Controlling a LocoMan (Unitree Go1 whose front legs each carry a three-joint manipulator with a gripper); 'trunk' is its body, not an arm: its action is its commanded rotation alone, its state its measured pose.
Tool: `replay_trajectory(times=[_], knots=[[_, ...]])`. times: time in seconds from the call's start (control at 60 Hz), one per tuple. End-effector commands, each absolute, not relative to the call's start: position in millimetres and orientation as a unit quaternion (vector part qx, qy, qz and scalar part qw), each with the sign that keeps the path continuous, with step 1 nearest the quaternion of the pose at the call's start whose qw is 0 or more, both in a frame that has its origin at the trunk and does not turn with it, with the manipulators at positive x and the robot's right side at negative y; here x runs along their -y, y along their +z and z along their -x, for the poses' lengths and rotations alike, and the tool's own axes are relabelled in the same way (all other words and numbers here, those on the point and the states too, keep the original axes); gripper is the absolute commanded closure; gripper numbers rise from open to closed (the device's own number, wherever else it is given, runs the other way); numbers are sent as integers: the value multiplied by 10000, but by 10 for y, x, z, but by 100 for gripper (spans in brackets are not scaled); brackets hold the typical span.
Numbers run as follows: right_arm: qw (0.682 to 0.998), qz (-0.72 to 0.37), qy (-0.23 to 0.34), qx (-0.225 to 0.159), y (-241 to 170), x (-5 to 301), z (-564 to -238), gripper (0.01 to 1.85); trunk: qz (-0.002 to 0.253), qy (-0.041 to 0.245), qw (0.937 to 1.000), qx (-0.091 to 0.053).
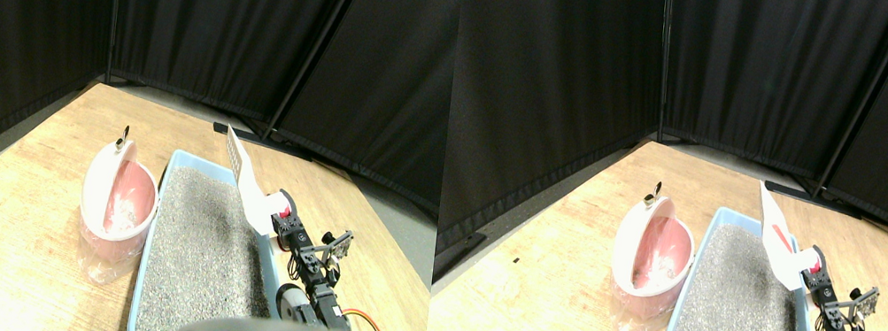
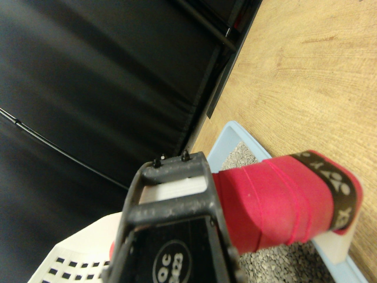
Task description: Scoop (unimanual)
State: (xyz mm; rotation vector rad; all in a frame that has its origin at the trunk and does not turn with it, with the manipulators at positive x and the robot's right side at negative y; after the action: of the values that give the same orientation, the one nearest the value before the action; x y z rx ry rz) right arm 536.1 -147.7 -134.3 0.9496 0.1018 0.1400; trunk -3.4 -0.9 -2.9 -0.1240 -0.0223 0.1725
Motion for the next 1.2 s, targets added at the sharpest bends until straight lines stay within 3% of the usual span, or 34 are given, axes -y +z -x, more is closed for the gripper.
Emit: replay_trajectory(times=[0.017, 0.117, 0.25, 0.383, 0.8, 1.2], knots=[[8628, -4985, 811, -221, -1237, 1456, -5383, 180, 641, 930, 9936, 29], [8450, -5273, 856, -253, -1245, 1457, -5400, 180, 633, 928, 9937, 33], [8669, -4895, 906, -249, -1233, 1452, -5401, 180, 636, 940, 9935, 28], [8663, -4899, 945, -234, -1222, 1456, -5404, 180, 637, 950, 9934, 26], [9571, -2507, 1372, 473, -1063, 1482, -5439, 180, 660, 1014, 9927, 37], [9692, -1661, 1745, 506, -920, 1477, -5493, 180, 676, 1177, 9907, 61]])
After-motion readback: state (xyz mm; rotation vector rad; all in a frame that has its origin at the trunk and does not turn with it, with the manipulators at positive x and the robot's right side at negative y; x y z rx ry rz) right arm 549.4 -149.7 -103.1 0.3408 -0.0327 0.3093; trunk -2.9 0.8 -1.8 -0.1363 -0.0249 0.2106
